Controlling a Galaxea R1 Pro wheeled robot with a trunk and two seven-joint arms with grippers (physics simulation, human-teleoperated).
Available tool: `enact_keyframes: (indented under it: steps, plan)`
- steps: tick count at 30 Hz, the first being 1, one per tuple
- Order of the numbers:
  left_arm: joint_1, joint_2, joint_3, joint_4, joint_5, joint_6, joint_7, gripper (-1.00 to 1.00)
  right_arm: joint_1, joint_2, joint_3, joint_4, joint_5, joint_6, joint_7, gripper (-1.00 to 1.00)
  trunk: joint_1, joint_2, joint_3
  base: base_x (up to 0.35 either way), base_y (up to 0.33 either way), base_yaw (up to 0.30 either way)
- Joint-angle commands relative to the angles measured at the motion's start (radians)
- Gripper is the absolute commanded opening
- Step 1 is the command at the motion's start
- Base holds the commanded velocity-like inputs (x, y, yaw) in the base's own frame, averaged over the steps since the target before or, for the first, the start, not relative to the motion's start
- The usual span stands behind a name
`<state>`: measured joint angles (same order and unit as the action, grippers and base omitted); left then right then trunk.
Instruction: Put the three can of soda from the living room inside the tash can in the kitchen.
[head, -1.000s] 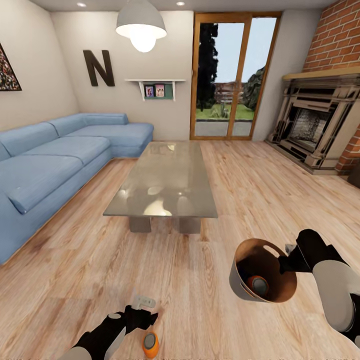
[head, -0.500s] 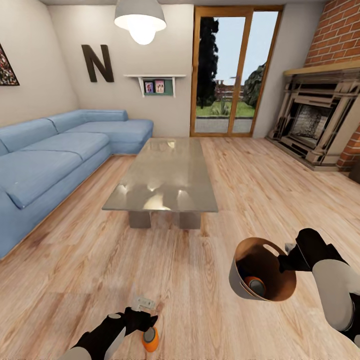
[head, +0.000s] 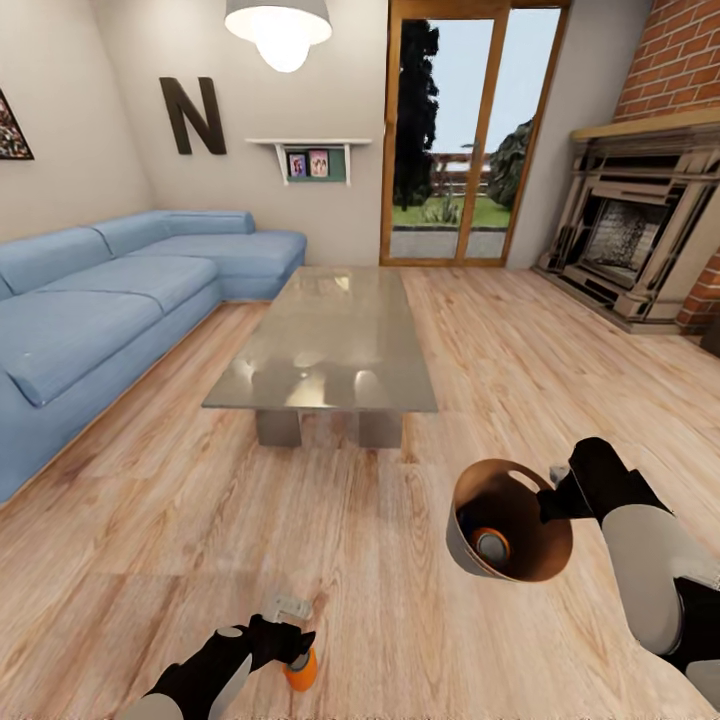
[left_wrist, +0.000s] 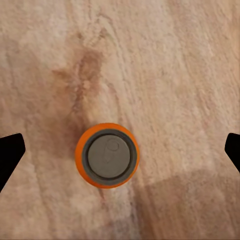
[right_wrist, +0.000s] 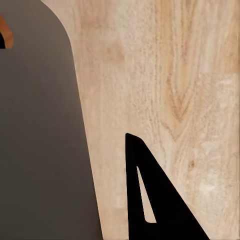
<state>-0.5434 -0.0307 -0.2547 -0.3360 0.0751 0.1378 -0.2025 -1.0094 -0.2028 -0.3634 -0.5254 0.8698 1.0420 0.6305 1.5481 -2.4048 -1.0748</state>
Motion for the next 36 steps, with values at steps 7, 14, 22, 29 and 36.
enact_keyframes:
  steps: [7,14,22,29,36]
  plan:
    - [0.0,0.0,0.0,-0.001,0.0,-0.002,0.0,1.0,-0.004,0.003,0.004,-0.002,-0.021,0.005,0.0,-1.0,0.027,-0.049,-0.029,0.0,0.0,0.0]
    - [0.0,0.0,0.0,-0.001,0.0,-0.007,0.0,1.0,-0.022,0.003,0.004,-0.021,-0.021,0.005,0.0,-1.0,0.052,-0.095,-0.06,0.0,0.0,0.0]
    - [0.0,0.0,0.0,-0.002,-0.002,-0.011,0.0,1.0,-0.027,0.003,0.004,-0.031,-0.022,0.005,0.0,-1.0,0.056,-0.097,-0.101,0.0,0.0,0.0]
    - [0.0,0.001,0.0,-0.003,0.001,-0.016,-0.001,1.0,-0.028,0.007,0.004,-0.031,-0.022,0.005,0.0,-1.0,0.058,-0.099,-0.133,0.0,0.0,0.0]
    - [0.0,0.003,-0.001,-0.006,0.003,-0.016,-0.006,1.0,-0.028,0.013,0.004,-0.03,-0.022,0.005,0.0,-1.0,0.058,-0.099,-0.136,0.0,0.0,0.0]
